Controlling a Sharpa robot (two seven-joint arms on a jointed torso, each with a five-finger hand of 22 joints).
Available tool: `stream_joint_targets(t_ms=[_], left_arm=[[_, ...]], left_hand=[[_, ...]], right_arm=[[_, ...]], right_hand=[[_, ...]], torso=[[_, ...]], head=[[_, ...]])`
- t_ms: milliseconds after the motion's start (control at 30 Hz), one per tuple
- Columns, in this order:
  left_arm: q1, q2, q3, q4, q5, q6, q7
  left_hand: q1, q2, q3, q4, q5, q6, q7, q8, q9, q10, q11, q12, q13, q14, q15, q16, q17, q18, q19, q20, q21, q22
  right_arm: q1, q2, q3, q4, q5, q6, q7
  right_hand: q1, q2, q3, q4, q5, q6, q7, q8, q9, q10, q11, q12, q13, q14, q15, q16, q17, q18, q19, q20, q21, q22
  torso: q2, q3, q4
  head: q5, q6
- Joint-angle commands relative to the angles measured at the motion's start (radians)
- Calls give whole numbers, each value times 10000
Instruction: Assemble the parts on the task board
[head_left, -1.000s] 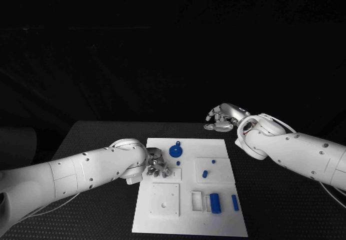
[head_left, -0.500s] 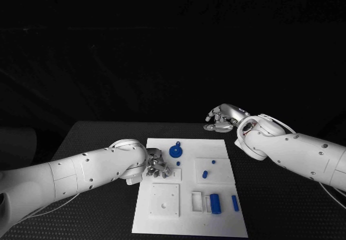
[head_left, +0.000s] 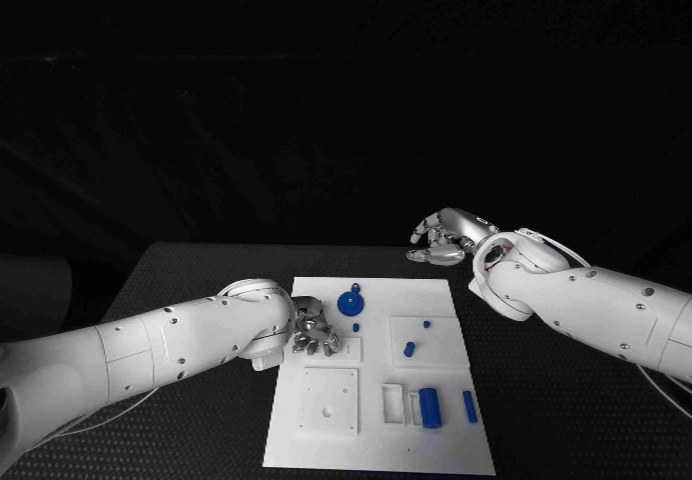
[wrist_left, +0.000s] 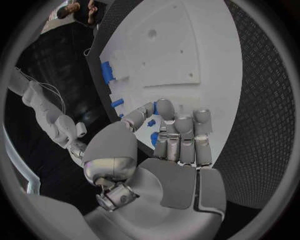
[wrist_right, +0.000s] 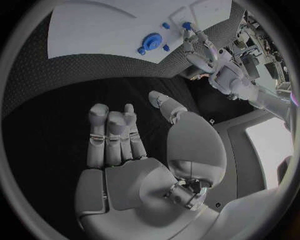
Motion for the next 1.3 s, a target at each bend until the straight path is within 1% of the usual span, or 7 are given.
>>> stream_joint_targets(t_ms=[33, 233, 333, 533, 600, 900, 1300], left_arm=[[-4, 52, 6, -5, -15, -304, 130], [-3, 45, 6, -8, -15, -288, 124], [-3, 43, 6, -10, -14, -457, 160], [-1, 36, 7, 39, 183, -727, 242], [0, 26, 8, 72, 198, -806, 247], [17, -1, 13, 170, 233, -743, 241], [35, -47, 13, 79, 237, 170, 45]], left_hand=[[413, 587, 38, -137, 126, -53, 9, 6, -13, 4, 89, 41, -14, 23, -23, 55, -14, 45, 61, -1140, 43, 169], [299, 704, 88, -388, 964, -40, 6, 45, -12, 9, 87, 52, -36, 31, -22, 65, -23, 40, 69, -1120, 57, 168], [75, 899, 53, -567, 1466, 28, -23, 106, 7, 26, 66, 66, -50, 49, -40, 87, -22, 28, 80, -1111, 74, 169], [-294, 1184, 61, -930, 1971, 261, -104, 264, 79, 152, -19, 109, -67, 151, -119, 149, -7, 44, 153, -1147, 134, 173], [-366, 1204, 85, -976, 2121, 321, -130, 304, 101, 184, -43, 114, -74, 181, -143, 161, -4, 53, 177, -1162, 152, 174], [-444, 1202, 158, -1010, 2353, 410, -174, 366, 139, 259, -86, 126, -88, 243, -182, 186, 4, 75, 207, -1193, 192, 181], [-389, 1168, 246, -1026, 2404, 456, -197, 399, 161, 272, -108, 119, -99, 255, -200, 191, 7, 88, 195, -1211, 219, 192]], right_arm=[[-7, 4, 5, 6, -66, 108, 46], [-7, -5, 5, 7, -66, 113, 46], [-7, -8, 5, 6, -66, 112, 45], [-7, -12, 5, 0, -66, 118, 44], [-8, -10, 5, -7, -66, 118, 44], [-13, 9, 5, -28, -66, 153, 42], [-15, 5, 4, -34, -66, 199, 37]], right_hand=[[-2, 69, -1, -30, 57, 5, 54, 19, 17, -84, -16, 41, -14, -21, -20, -57, -3, 478, 5, -92, -34, 120], [-11, 67, -5, -26, 60, 2, 55, 16, 16, -85, -15, 43, -16, -22, -20, -57, -3, 478, 5, -91, -35, 120], [-19, 65, -8, -23, 63, 0, 56, 15, 15, -85, -15, 44, -17, -22, -19, -57, -3, 478, 5, -90, -35, 120], [-22, 67, -9, -21, 68, -5, 56, 12, 14, -86, -14, 45, -19, -22, -19, -57, -3, 478, 5, -90, -36, 121], [-21, 67, -9, -22, 69, -7, 56, 11, 14, -86, -14, 46, -20, -22, -19, -57, -3, 478, 5, -90, -36, 121], [-16, 68, -8, -26, 74, -12, 57, 8, 13, -87, -14, 48, -22, -22, -18, -58, -3, 478, 5, -91, -37, 121], [-12, 70, -8, -32, 75, -14, 58, 7, 13, -89, -13, 51, -26, -23, -17, -58, -3, 478, 5, -92, -39, 123]], torso=[[-2, 5, -1], [2, 14, -3], [0, 13, -1], [-4, 15, -6], [2, 17, -2], [-7, 17, 9], [-1, 3, 8]], head=[[11, 11], [12, 1], [12, 10], [12, 28], [8, 28], [19, 30], [17, 17]])
